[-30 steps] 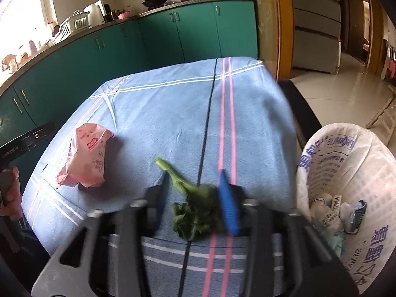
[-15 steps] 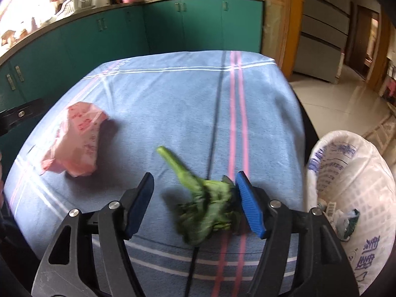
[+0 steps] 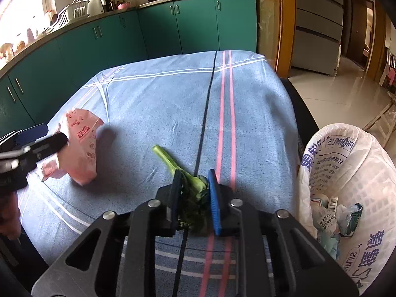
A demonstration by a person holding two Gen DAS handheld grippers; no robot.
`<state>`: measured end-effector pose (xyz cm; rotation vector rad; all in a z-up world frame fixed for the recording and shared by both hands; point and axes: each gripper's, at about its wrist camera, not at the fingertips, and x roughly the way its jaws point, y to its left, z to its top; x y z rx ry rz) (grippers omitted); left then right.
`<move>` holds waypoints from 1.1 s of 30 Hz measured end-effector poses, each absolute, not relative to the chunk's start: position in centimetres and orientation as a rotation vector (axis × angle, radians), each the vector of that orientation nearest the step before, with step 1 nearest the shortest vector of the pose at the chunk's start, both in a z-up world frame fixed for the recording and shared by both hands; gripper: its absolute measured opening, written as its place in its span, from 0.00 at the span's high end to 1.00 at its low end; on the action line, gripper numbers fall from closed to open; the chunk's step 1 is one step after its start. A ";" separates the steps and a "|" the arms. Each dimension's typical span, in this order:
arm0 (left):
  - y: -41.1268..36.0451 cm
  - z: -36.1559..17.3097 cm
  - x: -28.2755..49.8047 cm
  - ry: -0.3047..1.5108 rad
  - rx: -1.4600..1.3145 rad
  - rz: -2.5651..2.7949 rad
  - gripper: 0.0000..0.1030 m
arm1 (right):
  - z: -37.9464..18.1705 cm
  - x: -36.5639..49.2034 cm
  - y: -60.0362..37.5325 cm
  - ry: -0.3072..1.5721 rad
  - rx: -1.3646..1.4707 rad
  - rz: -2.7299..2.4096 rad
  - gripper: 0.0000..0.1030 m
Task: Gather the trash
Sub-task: 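Grasp the pink printed bag with the left tool while the right tool holds the vegetable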
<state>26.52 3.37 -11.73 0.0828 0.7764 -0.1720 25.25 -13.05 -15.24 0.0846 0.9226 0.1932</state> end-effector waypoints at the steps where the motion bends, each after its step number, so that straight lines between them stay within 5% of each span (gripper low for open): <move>1: 2.6 -11.8 26.5 0.771 0.111 -0.180 0.10 | -15.3 25.3 -13.2 0.923 0.089 0.190 0.79; 6: 0.4 -13.0 27.0 0.792 0.167 -0.196 0.09 | -15.3 25.5 -13.5 0.927 0.107 0.183 0.77; 10: -0.7 -13.6 27.8 0.823 0.173 -0.230 0.09 | -15.4 25.9 -13.8 0.918 0.113 0.140 0.63; 18: -1.2 -13.7 28.2 0.806 0.139 -0.256 0.11 | -15.7 26.7 -15.4 0.929 0.181 0.107 0.59; 26: -1.9 -14.5 28.8 0.852 0.102 -0.301 0.57 | -15.7 26.7 -15.8 0.935 0.200 0.107 0.58; 33: 0.6 -13.5 28.0 0.792 0.096 -0.205 0.65 | -15.7 26.2 -14.8 0.933 0.144 0.154 0.43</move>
